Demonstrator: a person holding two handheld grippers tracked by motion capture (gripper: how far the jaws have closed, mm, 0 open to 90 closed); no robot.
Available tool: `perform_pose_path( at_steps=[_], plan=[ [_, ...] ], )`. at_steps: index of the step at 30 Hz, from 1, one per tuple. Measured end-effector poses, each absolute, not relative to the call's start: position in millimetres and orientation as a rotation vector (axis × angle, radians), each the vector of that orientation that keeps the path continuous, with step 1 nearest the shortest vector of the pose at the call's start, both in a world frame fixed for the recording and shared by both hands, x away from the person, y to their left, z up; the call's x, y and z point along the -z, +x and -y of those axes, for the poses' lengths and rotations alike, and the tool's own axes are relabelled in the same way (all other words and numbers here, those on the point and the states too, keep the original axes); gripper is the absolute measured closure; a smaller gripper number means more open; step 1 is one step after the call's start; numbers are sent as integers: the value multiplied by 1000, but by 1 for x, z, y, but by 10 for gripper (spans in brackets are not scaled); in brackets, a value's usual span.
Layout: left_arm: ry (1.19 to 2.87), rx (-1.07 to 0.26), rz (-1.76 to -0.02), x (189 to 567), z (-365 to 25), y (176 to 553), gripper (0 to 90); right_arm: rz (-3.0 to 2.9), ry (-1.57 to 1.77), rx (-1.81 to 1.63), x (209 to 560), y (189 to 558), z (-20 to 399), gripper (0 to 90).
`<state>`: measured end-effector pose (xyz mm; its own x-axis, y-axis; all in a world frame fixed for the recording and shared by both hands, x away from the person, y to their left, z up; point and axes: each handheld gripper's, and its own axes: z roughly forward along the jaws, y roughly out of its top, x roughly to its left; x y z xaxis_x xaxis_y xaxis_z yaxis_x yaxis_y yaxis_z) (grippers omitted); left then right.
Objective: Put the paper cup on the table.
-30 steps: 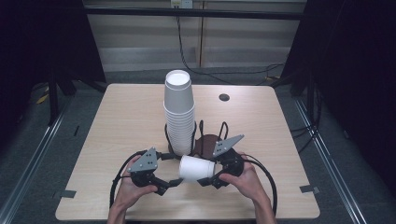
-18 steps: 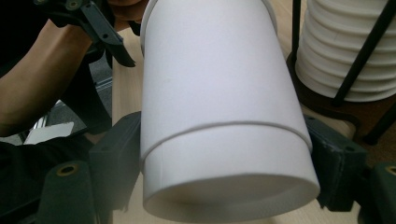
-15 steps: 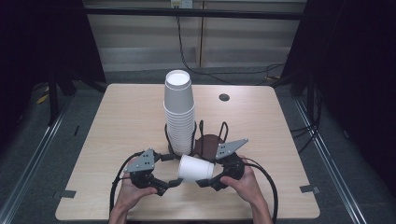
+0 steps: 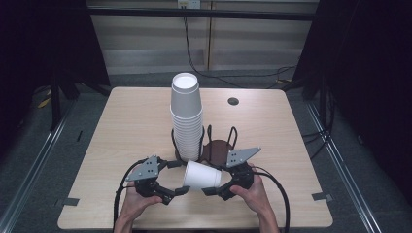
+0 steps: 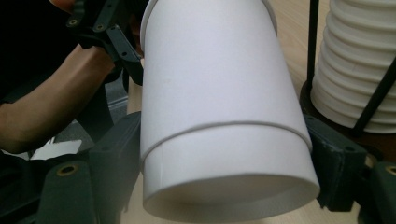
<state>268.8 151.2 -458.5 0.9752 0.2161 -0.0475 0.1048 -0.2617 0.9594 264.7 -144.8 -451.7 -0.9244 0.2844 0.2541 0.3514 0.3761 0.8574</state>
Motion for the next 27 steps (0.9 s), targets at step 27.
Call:
perform_pose_path(
  at_steps=[27],
  plan=[
    [1829, -57, -202, 459, -136, 269, 2, 2472, -468, 1758, 457, 258, 143, 224]
  ],
)
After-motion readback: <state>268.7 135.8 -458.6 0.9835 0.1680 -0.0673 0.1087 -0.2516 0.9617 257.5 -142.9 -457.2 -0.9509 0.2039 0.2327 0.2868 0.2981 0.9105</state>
